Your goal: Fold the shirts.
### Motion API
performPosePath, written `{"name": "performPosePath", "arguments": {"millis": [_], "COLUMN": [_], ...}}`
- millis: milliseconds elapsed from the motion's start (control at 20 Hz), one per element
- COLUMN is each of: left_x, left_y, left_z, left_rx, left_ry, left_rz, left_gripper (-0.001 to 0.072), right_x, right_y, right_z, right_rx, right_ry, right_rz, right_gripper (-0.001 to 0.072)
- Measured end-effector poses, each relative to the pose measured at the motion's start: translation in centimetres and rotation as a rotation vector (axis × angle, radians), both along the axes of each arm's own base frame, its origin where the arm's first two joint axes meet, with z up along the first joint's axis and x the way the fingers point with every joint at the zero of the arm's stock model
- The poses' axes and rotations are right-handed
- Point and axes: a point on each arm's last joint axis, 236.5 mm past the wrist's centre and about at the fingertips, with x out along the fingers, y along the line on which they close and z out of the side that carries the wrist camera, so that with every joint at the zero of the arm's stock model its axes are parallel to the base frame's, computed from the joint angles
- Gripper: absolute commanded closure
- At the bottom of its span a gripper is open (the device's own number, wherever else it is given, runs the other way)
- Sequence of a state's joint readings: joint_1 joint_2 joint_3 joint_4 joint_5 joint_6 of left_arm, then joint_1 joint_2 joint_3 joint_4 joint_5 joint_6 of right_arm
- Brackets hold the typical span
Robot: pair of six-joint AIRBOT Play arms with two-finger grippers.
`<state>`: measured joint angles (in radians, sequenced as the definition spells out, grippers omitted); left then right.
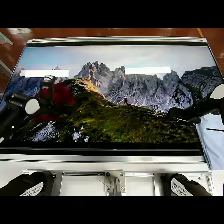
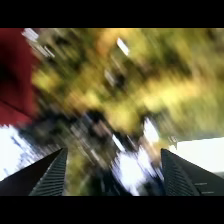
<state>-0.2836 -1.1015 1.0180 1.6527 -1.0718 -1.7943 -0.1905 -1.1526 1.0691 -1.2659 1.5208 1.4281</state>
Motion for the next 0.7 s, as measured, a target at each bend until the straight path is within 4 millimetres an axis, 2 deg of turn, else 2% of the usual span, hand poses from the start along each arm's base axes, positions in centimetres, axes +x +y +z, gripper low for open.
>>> {"name": "performPosePath", "arguments": {"millis": [150,250,350,500,550,600,650,700], "left_x": [4.0,5.5,6.3,6.8,6.9,6.9,6.9,6.8], "left_y": [6.0,9.2,11.3,12.8,12.8,12.7,12.9,13.0], "left_z": [-0.7,-2.7,-5.3,-8.9,-9.9,-10.7,-11.4,-11.9], "left_rx": [0.027,0.022,0.005,-0.017,-0.025,-0.038,-0.041,-0.046], "left_ry": [0.014,0.070,0.132,0.208,0.227,0.244,0.258,0.268], "left_rz": [0.134,0.190,0.227,0.254,0.257,0.259,0.261,0.265], "left_gripper": [-0.0013,-0.0013,-0.0013,-0.0013,0.0066,0.0370,0.0603,0.0670], "right_x": [0.3,0.5,0.7,1.1,1.4,1.6,1.8,2.1], "right_y": [0.0,0.0,0.0,-0.1,-0.1,-0.2,-0.2,-0.3], "right_z": [0.0,0.0,0.0,0.0,0.0,0.0,0.1,0.1], "right_rx": [0.001,0.002,0.001,-0.003,-0.005,-0.007,-0.009,-0.011], "right_ry": [-0.012,-0.021,-0.031,-0.047,-0.056,-0.065,-0.075,-0.084], "right_rz": [-0.002,-0.004,-0.007,-0.012,-0.014,-0.017,-0.021,-0.025], "right_gripper": [0.0025,0.0026,0.0025,0.0025,0.0025,0.0025,0.0026,0.0025]}}
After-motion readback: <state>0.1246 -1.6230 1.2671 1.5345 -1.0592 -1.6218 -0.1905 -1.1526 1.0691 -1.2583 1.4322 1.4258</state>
